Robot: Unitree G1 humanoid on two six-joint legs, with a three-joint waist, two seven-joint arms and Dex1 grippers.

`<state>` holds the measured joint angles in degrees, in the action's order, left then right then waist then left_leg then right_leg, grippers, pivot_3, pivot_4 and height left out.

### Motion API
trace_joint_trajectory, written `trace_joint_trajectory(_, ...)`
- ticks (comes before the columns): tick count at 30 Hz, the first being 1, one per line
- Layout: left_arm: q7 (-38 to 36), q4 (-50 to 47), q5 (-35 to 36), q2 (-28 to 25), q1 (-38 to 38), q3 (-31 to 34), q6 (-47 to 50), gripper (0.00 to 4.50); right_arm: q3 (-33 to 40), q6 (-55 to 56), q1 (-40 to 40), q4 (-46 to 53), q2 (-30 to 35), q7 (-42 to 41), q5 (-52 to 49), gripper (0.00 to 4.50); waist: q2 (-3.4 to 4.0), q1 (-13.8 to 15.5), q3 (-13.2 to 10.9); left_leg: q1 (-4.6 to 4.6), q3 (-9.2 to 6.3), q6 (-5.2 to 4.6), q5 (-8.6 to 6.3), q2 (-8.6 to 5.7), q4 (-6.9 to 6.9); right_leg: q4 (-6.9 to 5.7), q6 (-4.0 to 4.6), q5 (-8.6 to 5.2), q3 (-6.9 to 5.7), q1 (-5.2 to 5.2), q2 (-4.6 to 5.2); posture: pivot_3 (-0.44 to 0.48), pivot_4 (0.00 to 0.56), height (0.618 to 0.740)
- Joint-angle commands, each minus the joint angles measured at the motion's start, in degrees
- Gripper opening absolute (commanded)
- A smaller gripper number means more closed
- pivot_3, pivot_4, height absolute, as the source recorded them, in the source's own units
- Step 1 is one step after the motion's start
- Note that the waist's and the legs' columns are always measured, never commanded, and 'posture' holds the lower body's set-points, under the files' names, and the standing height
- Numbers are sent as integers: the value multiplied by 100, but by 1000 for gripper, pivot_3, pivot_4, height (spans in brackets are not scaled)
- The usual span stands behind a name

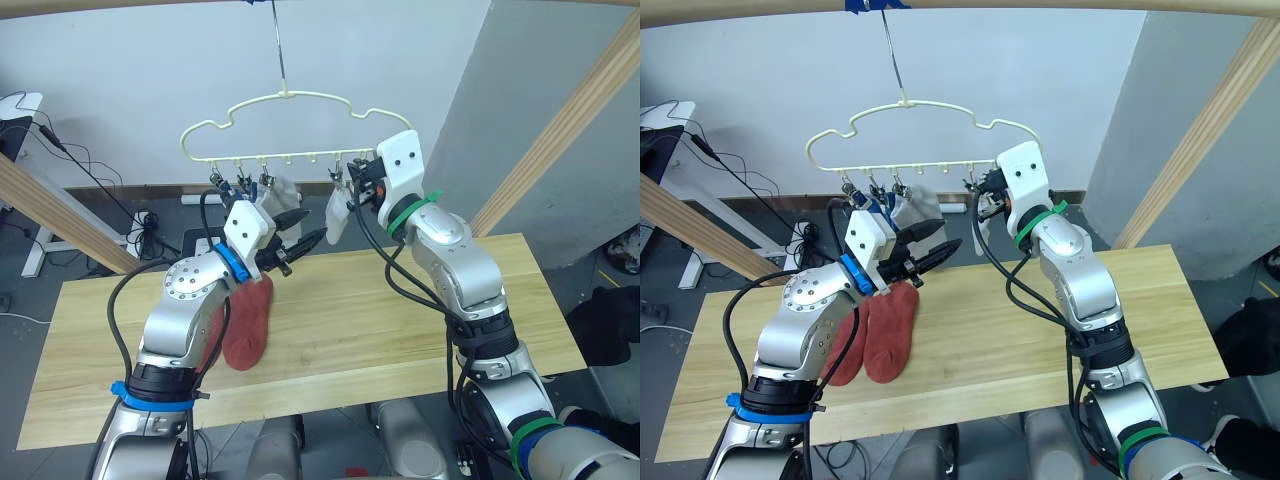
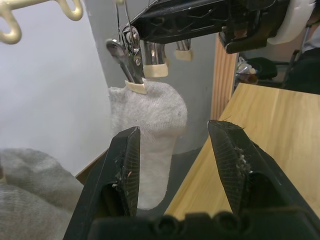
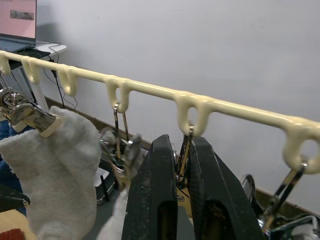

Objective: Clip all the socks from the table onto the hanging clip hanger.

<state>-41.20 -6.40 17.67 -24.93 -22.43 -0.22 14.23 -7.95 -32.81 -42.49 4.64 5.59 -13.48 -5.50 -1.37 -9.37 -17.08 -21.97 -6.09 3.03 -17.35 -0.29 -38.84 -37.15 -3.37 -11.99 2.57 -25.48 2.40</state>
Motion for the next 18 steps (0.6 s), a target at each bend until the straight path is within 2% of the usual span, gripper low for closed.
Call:
trace_joint_trajectory(1, 275, -174, -133, 50, 145, 94, -162, 2358, 110, 167, -150, 115, -17, 43, 31, 4, 0, 0, 0, 0, 0, 0, 0, 0, 0, 0, 0, 0, 0, 0, 0, -201, 284, 740)
trace_joint_trajectory(6, 699, -198, -367, 108, 672, 108, -134, 2358, 127, 169, -149, 118, -8, 43, 31, 4, 0, -5, 0, 1, 1, 0, 0, 1, 1, 0, 0, 0, 1, -1, 0, -202, 284, 740)
trace_joint_trajectory(13, 1894, 525, -696, 522, 1281, 434, 270, 4279, 140, 109, -123, 170, 12, 4, 14, 0, 1, 4, 0, 0, -1, 0, 0, 0, 1, -2, 0, 0, 0, -2, 2, -202, 291, 740)
trace_joint_trajectory(14, 2038, 729, -678, 617, 1286, 522, 309, 4453, 138, 91, -116, 186, 23, -13, 7, 0, 0, 4, 0, 1, 0, 0, 0, -1, 1, -2, 0, 0, 0, -2, 2, -206, 293, 740)
trace_joint_trajectory(18, 2437, 1273, -665, 858, 1224, 763, 392, 4453, 105, 47, -110, 223, 30, -50, -2, 0, 0, 3, 0, 1, -1, 0, 0, -1, 0, -4, 0, 0, -2, -2, 2, -206, 293, 740)
